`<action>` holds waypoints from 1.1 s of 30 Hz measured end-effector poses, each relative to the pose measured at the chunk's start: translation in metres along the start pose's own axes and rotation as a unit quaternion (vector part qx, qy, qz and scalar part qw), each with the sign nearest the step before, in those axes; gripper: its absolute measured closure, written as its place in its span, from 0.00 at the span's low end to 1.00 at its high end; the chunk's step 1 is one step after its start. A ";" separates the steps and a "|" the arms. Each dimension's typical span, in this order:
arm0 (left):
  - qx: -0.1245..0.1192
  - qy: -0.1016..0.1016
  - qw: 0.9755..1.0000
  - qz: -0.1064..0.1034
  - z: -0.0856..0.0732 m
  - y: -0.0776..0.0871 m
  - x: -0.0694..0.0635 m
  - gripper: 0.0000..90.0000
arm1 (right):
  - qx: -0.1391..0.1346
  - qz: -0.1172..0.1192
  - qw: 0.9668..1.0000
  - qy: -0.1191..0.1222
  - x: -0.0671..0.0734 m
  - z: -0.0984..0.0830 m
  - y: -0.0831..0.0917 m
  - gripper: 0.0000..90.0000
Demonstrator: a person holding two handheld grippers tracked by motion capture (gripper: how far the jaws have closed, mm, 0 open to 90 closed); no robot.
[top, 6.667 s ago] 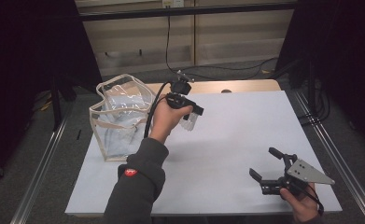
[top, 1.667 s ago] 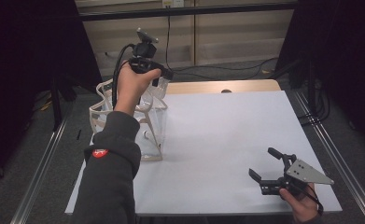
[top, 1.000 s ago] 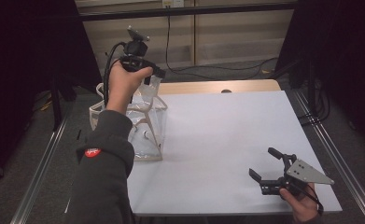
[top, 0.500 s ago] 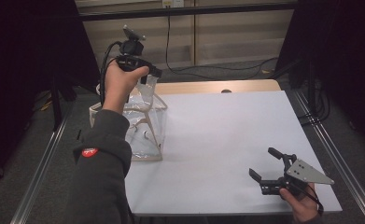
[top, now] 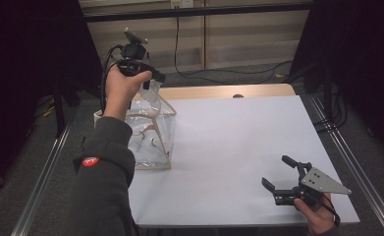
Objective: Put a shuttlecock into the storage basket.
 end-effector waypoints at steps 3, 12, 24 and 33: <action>0.001 0.001 1.000 0.002 -0.001 0.001 0.002 0.73 | 0.001 0.001 1.000 0.001 0.000 0.000 0.000 0.03; -0.003 0.006 1.000 0.008 -0.003 0.006 0.008 0.73 | 0.000 -0.001 1.000 0.004 0.000 0.000 0.000 0.03; 0.000 0.006 1.000 0.018 -0.009 0.009 0.018 0.73 | -0.001 -0.001 1.000 0.007 -0.001 0.000 0.000 0.03; -0.006 0.010 1.000 0.024 -0.012 0.009 0.026 0.73 | -0.001 0.000 1.000 0.006 0.000 0.000 0.000 0.03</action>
Point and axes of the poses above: each handheld gripper's, and its own axes: y roughly backward along the jaws, z roughly out of its top, x roughly to its left, the point moved 8 cm from there along -y, roughly forward along the jaws, and after that the axes turned 8 degrees about -z, right-handed, at the moved point
